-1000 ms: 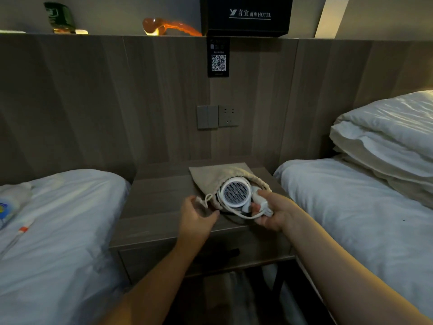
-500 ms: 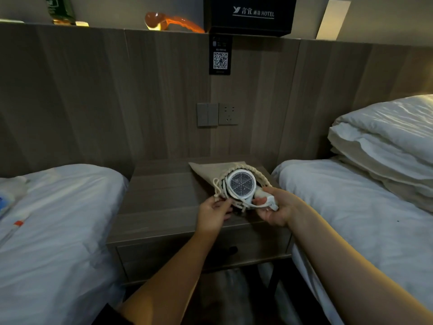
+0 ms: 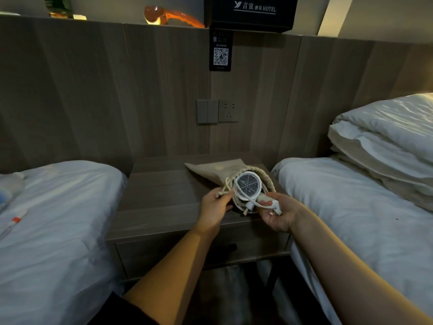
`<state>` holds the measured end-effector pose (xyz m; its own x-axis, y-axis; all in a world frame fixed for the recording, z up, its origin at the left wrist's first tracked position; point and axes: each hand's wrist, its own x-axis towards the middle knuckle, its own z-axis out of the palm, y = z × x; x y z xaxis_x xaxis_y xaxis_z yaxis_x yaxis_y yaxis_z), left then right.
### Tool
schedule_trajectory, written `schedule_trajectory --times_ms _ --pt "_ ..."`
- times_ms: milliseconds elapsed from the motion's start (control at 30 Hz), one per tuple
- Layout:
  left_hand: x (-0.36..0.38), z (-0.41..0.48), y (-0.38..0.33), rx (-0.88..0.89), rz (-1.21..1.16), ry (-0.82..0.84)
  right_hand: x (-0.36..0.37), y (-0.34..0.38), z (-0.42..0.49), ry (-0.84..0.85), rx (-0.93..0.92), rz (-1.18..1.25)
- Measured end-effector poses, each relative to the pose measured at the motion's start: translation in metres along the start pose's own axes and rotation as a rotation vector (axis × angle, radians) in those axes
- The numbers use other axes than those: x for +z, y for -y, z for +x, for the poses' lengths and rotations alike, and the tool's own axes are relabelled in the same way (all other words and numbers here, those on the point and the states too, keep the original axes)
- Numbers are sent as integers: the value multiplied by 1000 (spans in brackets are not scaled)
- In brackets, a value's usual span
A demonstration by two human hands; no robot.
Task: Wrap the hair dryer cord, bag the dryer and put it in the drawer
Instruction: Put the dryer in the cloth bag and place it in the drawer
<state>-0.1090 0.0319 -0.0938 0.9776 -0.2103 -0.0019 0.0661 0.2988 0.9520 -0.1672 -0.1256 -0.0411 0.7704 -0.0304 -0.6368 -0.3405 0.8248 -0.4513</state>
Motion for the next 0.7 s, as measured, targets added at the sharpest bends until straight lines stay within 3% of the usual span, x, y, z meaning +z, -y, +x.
schedule_trajectory --times_ms 300,433,700 --pt "-17 -9 13 288 530 -167 2 2 -2 66 -9 32" --pt "-7 -10 10 190 569 -217 6 -5 -3 103 6 66" --pt "-7 -15 12 42 491 -9 20 -2 0 81 -61 69"
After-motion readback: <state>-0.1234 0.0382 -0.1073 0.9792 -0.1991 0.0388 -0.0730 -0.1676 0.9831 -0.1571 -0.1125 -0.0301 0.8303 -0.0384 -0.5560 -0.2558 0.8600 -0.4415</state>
